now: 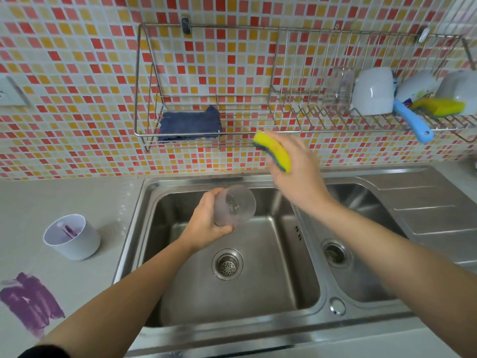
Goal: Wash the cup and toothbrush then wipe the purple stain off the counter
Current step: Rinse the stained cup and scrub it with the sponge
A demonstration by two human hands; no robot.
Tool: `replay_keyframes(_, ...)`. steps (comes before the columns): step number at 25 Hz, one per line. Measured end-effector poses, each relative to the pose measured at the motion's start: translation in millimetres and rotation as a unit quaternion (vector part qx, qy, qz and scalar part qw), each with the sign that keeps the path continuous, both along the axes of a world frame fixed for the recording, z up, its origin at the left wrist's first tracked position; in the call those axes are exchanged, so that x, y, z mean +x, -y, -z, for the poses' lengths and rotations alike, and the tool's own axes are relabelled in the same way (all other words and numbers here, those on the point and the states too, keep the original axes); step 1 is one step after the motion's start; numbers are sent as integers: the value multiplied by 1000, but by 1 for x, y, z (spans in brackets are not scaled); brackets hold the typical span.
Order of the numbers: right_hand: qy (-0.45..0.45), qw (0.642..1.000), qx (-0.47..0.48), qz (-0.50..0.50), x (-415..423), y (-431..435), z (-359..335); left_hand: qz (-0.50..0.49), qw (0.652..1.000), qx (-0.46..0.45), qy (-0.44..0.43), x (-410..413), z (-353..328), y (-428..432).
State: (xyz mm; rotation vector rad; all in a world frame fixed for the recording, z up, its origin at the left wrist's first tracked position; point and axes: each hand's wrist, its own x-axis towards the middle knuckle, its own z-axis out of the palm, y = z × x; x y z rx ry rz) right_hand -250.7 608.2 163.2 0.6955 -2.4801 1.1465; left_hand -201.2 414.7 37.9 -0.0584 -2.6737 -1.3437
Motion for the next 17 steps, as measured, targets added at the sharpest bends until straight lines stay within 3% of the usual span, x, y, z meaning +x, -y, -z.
replay_keyframes(3, -39, 996, 63, 54, -38, 34, -37, -12, 999, 39, -9, -7, -16, 2)
replay_keyframes(9, 172, 949, 255, 70, -117, 107, -48, -39, 995, 89, -35, -10, -39, 18)
replay_keyframes(15, 272, 889, 364, 57, -153, 137, -25, -53, 995, 78, -42, -4, -41, 41)
replay_keyframes(17, 270, 894, 355, 52, -153, 134, -30, -59, 994, 86, -40, -6, -41, 41)
